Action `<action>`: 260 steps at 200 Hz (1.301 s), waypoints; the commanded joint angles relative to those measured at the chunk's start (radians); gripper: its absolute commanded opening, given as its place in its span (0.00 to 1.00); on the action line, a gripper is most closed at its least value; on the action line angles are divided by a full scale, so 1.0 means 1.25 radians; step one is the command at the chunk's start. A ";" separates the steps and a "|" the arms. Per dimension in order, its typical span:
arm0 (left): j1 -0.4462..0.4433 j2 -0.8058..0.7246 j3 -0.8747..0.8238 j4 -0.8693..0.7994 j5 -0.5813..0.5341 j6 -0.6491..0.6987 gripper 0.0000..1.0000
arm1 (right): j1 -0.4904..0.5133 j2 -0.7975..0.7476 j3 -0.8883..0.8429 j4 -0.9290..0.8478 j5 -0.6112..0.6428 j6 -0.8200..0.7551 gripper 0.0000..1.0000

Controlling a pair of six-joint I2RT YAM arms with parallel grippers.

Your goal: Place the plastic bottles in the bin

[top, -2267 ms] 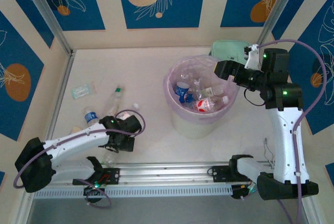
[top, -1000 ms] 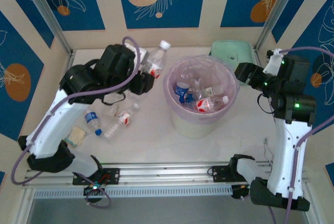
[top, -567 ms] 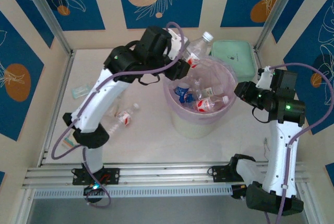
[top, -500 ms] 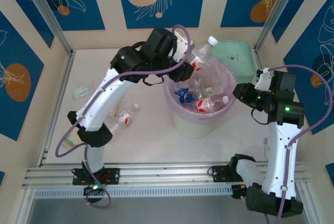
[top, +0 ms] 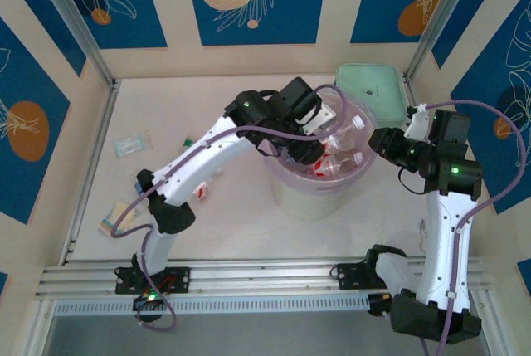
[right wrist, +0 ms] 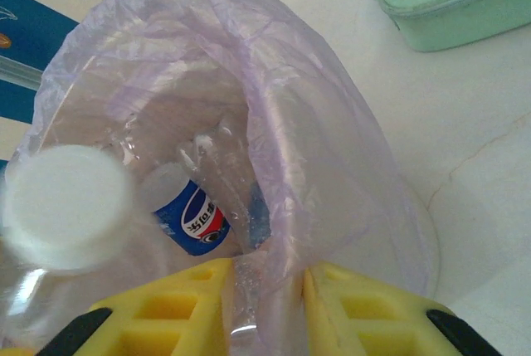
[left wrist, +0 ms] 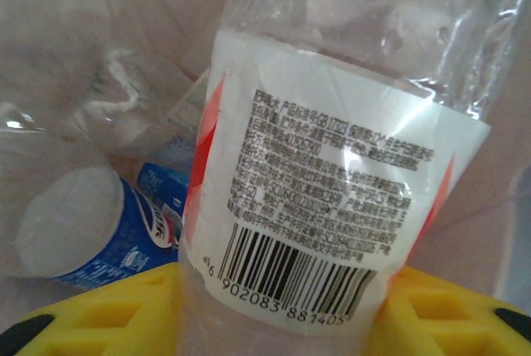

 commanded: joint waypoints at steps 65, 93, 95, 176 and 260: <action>0.002 0.017 -0.008 -0.022 0.122 0.050 0.90 | -0.005 0.026 0.119 -0.016 -0.020 -0.017 0.52; 0.006 -0.045 -0.008 -0.010 0.092 0.066 0.97 | 0.009 0.041 0.159 -0.013 -0.035 -0.009 0.53; 0.007 -0.050 -0.008 -0.010 0.088 0.067 0.98 | 0.013 0.041 0.161 -0.012 -0.035 -0.008 0.53; 0.123 -0.361 -0.344 0.093 -0.104 -0.015 0.95 | 0.377 0.130 0.205 0.004 0.175 0.000 0.42; 0.304 -0.713 -1.097 0.326 -0.249 -0.222 0.98 | 0.427 0.233 0.047 0.184 0.094 0.022 0.32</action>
